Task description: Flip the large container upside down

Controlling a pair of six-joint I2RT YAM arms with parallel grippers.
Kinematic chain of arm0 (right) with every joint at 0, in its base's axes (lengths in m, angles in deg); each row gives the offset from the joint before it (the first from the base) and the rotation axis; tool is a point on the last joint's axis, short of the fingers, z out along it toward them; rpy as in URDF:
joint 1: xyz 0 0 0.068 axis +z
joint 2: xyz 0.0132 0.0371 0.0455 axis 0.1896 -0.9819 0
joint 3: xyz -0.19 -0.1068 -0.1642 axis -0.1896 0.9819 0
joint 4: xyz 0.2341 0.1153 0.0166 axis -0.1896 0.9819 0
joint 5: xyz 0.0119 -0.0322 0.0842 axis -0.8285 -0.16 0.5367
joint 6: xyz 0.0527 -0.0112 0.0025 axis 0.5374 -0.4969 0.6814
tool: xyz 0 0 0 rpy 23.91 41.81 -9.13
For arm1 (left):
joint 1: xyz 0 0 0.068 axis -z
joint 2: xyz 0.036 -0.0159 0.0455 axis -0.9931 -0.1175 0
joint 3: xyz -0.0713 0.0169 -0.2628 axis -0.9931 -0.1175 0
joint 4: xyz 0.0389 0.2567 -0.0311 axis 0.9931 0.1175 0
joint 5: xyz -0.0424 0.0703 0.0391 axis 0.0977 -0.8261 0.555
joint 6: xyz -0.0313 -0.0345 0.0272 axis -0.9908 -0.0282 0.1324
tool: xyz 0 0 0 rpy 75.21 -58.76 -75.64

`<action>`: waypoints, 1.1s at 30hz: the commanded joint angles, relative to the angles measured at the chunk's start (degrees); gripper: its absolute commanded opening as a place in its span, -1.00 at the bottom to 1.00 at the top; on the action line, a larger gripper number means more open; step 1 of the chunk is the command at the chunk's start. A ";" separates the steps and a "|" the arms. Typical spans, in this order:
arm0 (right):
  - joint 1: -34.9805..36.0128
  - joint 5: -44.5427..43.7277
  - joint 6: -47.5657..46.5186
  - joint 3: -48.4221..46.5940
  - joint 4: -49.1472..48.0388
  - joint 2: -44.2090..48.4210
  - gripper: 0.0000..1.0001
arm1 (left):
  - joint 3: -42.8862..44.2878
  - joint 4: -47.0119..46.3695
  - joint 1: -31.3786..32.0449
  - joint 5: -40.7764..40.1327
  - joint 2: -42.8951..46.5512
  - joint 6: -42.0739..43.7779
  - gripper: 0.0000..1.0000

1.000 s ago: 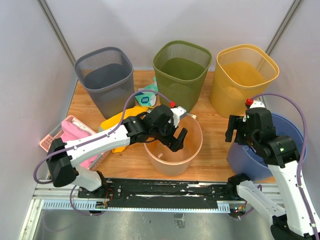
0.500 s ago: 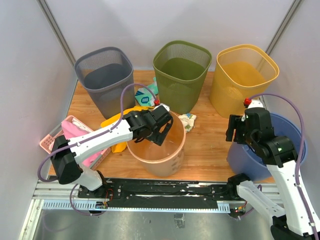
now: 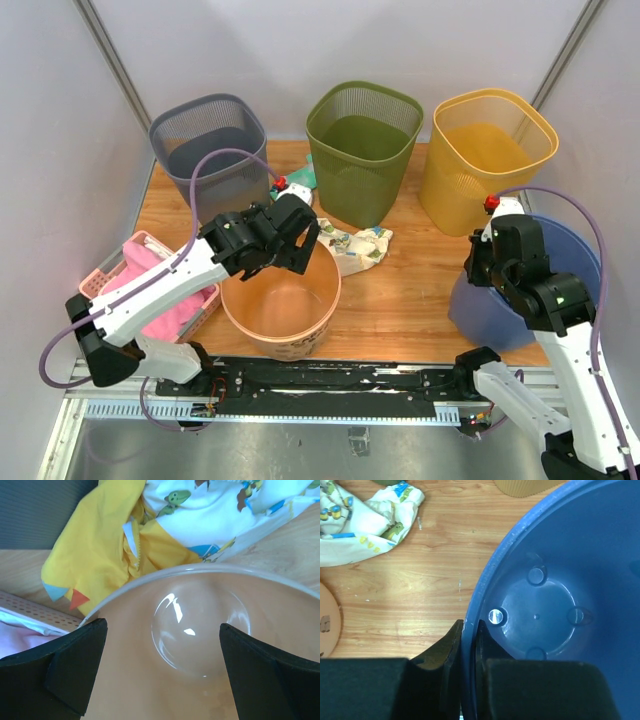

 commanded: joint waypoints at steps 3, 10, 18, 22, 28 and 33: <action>1.04 19.58 8.56 1.12 -13.17 3.57 -0.99 | 7.53 0.37 -0.04 3.62 1.57 2.24 0.98; 1.02 29.04 22.53 1.64 -21.67 2.79 -0.99 | 14.92 1.46 -0.04 14.26 6.18 3.31 0.98; 1.03 32.77 38.50 6.38 -43.36 0.79 -0.99 | 23.26 -2.05 -0.04 19.61 8.60 1.89 0.98; -0.04 30.64 38.21 9.40 -42.02 2.65 -0.99 | 23.70 -6.70 -0.06 20.97 8.52 2.24 0.98; -13.30 44.51 41.45 21.35 -40.76 7.31 -0.99 | 20.51 -14.46 -0.04 28.11 4.01 3.11 0.98; -17.33 43.05 32.14 23.17 -29.30 8.23 -0.41 | 16.72 -22.33 -0.05 27.92 -0.57 2.30 0.98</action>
